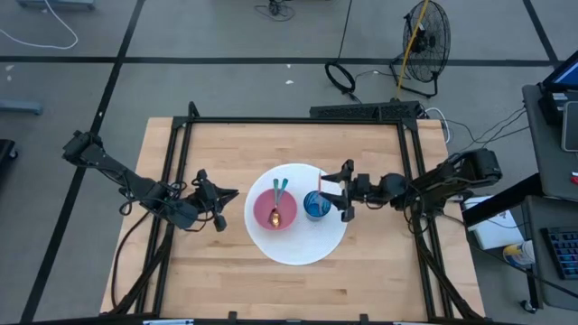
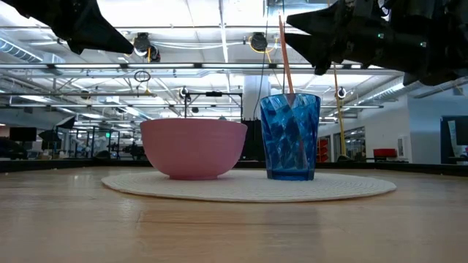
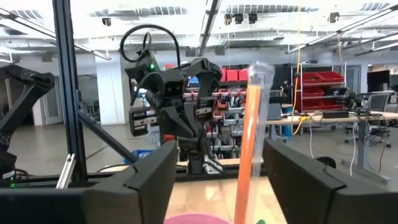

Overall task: Pick & Place Utensil
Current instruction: Put the orange straw into the blue glass, then return to Home Position

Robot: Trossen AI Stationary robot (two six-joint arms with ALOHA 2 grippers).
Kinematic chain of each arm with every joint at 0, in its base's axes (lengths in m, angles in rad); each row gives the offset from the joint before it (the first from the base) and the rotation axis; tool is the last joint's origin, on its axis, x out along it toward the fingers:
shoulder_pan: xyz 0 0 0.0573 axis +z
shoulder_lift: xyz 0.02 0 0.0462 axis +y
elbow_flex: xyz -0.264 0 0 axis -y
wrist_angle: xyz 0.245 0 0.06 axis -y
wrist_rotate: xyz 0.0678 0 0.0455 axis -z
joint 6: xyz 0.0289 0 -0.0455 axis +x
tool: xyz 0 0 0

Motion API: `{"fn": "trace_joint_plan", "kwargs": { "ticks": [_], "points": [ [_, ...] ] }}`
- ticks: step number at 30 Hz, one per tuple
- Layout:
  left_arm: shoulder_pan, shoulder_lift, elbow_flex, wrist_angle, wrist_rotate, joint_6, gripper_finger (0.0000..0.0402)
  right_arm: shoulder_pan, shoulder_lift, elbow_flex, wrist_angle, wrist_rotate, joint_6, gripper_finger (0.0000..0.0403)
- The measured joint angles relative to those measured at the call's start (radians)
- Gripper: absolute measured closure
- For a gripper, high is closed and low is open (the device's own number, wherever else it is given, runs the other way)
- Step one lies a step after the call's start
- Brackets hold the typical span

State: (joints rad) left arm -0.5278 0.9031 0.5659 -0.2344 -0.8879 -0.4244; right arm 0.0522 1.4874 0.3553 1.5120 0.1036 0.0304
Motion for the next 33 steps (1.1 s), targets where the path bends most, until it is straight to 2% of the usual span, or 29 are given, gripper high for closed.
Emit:
{"fn": "trace_joint_plan", "kwargs": {
  "ticks": [5, 13, 21, 29, 31, 33],
  "points": [
    [0.0, 0.0, 0.0, 0.0, 0.0, 0.0, 0.0364, -0.018, -0.053, 0.0, -0.037, 0.001, 0.001, 0.0141],
    [0.0, 0.0, 0.0, 0.002, -0.001, 0.001, 0.0364, -0.031, -0.211, 0.0, -0.227, -0.002, -0.02, 0.0104],
    [0.0, 0.0, 0.0, 0.094, -0.056, 0.091, 0.0364, -0.008, -0.354, 0.0, -0.419, -0.001, -0.017, 0.0104],
    [0.006, 0.0, 0.0, 0.069, -0.066, 0.175, 0.0364, 0.009, -0.478, 0.0, -0.646, 0.0, -0.1, 0.0105],
    [0.022, -0.016, 0.0, 0.072, -0.038, 0.202, 0.0364, 0.009, -0.517, 0.0, -0.722, 0.0, -0.103, 0.0106],
    [0.051, -0.041, 0.0, 0.075, 0.046, 0.237, 0.0364, 0.009, -0.555, 0.0, -0.786, 0.0, -0.115, 0.0109]
  ]
}}
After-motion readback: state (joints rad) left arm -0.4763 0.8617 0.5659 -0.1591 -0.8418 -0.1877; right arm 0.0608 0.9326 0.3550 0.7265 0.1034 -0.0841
